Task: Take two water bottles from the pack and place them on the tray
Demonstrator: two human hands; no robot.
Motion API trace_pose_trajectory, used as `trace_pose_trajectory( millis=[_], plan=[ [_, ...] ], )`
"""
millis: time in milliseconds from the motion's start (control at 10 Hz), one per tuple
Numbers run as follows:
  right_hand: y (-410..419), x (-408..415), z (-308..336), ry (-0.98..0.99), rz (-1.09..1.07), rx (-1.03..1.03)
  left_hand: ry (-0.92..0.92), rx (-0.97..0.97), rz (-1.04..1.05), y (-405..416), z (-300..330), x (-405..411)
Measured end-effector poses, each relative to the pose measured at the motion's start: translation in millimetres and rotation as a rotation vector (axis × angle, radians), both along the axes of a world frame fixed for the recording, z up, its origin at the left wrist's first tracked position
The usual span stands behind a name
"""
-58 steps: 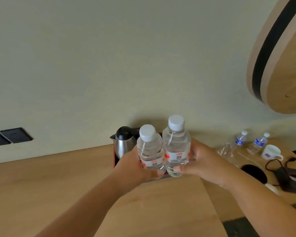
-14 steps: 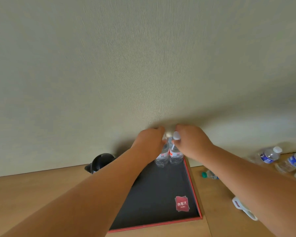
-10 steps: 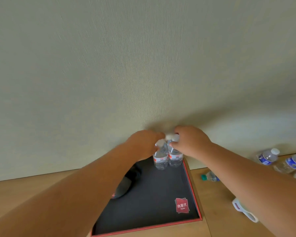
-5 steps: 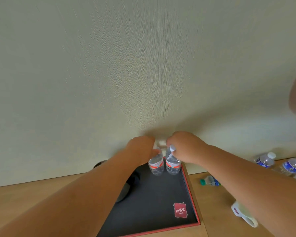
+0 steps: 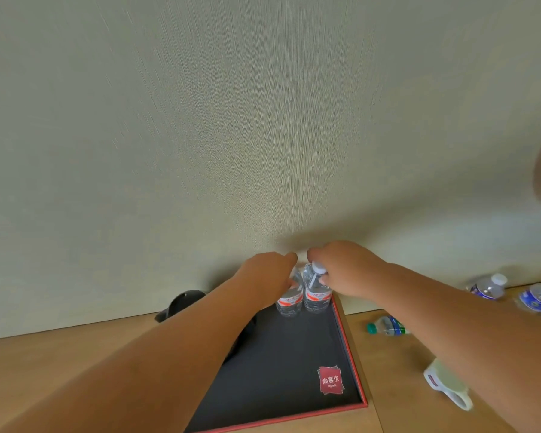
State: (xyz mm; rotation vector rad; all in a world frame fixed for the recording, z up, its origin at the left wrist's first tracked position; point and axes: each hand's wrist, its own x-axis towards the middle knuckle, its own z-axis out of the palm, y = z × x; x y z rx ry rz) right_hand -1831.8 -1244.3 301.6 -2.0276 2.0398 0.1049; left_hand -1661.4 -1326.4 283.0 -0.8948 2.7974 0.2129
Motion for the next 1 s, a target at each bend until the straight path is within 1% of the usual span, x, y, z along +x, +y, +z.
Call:
trace_pose_trajectory(
  millis=[200, 300, 400, 500, 600, 700, 800, 900, 1000],
  plan=[
    [-6, -2, 8, 0.025, 0.029, 0.041, 0.106, 0.095, 0.102, -4, -2, -4],
    [-11, -6, 12, 0.034, 0.067, 0.022, 0.143, 0.106, 0.149, -4, -3, -8],
    [-13, -9, 8, 0.017, 0.070, 0.012, 0.128, 0.090, 0.145, -2, -2, -12],
    [-13, -8, 4, 0.024, 0.063, 0.031, 0.082, 0.037, 0.113, 1, 0, -14],
    [-13, -8, 4, 0.038, 0.066, 0.043, 0.026, 0.036, 0.107, 4, 3, -16],
    [-13, -5, 2, 0.032, 0.014, 0.055, 0.045, 0.069, 0.180, 4, 2, -15],
    [-6, -2, 1, 0.005, -0.025, 0.018, 0.137, 0.120, 0.280, 8, -6, 1],
    [8, 0, 10, -0.029, -0.076, 0.000, 0.190, 0.159, 0.387, 18, -16, 28],
    [23, 0, 15, 0.013, -0.115, -0.021, 0.108, -0.043, 0.377, 24, -26, 58]
  ],
)
